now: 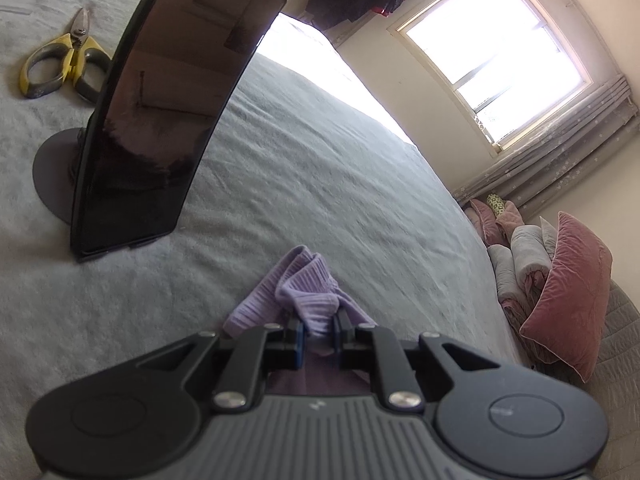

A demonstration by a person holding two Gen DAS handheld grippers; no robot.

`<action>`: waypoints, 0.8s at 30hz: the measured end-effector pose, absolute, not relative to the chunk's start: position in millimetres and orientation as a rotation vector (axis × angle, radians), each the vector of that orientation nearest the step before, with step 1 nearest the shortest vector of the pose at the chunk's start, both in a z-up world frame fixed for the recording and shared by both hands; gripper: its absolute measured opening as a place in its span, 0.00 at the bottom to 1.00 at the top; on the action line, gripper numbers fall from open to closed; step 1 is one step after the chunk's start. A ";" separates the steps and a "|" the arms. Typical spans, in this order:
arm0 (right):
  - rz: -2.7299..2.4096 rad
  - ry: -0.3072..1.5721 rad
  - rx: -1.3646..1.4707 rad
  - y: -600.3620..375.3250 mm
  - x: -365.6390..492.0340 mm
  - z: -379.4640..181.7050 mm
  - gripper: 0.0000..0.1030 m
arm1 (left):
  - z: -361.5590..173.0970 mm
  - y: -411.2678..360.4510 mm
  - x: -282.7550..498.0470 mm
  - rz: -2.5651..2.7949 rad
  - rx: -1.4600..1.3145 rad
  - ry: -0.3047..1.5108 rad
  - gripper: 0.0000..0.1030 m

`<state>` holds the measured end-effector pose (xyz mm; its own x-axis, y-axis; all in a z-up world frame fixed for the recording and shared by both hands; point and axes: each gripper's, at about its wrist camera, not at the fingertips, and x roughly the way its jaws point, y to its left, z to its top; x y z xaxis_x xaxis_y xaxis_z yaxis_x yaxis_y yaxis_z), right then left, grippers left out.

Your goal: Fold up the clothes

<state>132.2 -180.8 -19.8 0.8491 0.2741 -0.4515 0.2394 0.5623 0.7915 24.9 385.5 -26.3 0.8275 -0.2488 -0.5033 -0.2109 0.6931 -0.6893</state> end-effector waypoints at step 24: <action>-0.049 0.859 0.470 -127.6 18.6 12.9 0.04 | -39.3 418.1 14.6 0.001 -0.844 0.696 0.20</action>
